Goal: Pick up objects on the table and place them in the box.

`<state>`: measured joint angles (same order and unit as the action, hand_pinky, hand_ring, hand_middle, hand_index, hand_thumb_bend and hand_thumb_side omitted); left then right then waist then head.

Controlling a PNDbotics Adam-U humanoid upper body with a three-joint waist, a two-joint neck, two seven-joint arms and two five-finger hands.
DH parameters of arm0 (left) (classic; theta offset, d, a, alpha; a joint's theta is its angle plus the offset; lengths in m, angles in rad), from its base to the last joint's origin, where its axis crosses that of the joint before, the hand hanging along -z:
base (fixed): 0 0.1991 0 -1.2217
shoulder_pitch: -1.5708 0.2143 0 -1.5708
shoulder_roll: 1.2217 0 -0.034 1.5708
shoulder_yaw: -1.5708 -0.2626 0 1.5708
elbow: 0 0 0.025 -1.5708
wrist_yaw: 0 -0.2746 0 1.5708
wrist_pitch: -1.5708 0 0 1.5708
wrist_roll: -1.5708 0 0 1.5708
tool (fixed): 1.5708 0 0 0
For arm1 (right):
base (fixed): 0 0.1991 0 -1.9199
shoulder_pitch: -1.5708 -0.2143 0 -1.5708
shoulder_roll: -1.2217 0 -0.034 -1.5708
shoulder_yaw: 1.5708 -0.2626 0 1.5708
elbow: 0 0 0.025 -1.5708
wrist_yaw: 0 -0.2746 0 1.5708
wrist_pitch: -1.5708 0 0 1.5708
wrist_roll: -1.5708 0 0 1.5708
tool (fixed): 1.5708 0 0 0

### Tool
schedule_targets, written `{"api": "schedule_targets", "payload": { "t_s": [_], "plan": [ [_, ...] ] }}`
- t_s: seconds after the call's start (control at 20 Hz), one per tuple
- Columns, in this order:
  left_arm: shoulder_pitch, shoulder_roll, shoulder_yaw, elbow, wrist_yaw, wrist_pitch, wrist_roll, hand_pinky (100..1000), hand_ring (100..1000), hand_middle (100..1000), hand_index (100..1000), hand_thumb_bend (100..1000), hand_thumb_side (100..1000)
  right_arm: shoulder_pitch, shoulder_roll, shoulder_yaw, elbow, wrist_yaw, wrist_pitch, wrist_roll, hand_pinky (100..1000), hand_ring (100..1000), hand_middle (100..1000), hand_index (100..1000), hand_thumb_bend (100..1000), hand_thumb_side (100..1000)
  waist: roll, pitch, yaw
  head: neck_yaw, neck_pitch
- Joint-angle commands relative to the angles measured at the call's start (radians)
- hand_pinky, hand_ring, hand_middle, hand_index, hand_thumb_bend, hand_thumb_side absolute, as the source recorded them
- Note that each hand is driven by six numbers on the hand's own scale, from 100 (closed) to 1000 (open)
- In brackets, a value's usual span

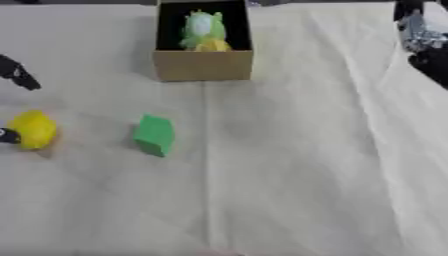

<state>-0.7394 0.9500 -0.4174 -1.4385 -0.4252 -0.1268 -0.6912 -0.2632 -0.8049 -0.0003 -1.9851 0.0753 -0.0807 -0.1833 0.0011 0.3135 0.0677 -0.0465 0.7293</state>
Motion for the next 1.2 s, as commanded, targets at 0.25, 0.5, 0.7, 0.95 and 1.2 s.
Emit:
{"api": "schedule_targets", "payload": {
  "t_s": [0.25, 0.5, 0.7, 0.95, 1.2],
  "plan": [
    [-0.013, 0.001, 0.007, 0.054, -0.058, -0.002, 0.02, 846, 796, 732, 868, 629, 386, -0.004, -0.007, -0.018, -0.015, -0.009, 0.006, -0.002, 786, 767, 699, 845, 100, 688, -0.003, -0.014, -0.003, 0.005, -0.008],
    [-0.018, -0.023, 0.003, 0.099, -0.095, -0.012, 0.038, 836, 782, 723, 858, 596, 381, 0.002, 0.002, -0.021, -0.015, -0.01, 0.01, -0.004, 786, 765, 697, 844, 100, 692, -0.006, -0.012, -0.005, 0.008, -0.01],
    [-0.02, -0.034, -0.001, 0.116, -0.104, -0.023, 0.047, 827, 760, 698, 834, 572, 378, 0.004, 0.008, -0.022, -0.015, -0.011, 0.013, -0.006, 785, 765, 696, 844, 100, 693, -0.007, -0.01, -0.005, 0.009, -0.011],
    [-0.021, -0.042, -0.003, 0.134, -0.145, -0.027, 0.058, 801, 726, 661, 782, 543, 343, 0.006, 0.013, -0.024, -0.015, -0.015, 0.017, -0.009, 784, 764, 694, 842, 100, 695, -0.008, -0.008, -0.006, 0.011, -0.012],
    [-0.019, -0.048, -0.003, 0.148, -0.182, -0.039, 0.071, 780, 677, 611, 735, 453, 316, 0.007, 0.016, -0.026, -0.015, -0.018, 0.016, -0.012, 782, 763, 693, 841, 100, 695, -0.009, -0.007, -0.007, 0.012, -0.012]
  ]
}}
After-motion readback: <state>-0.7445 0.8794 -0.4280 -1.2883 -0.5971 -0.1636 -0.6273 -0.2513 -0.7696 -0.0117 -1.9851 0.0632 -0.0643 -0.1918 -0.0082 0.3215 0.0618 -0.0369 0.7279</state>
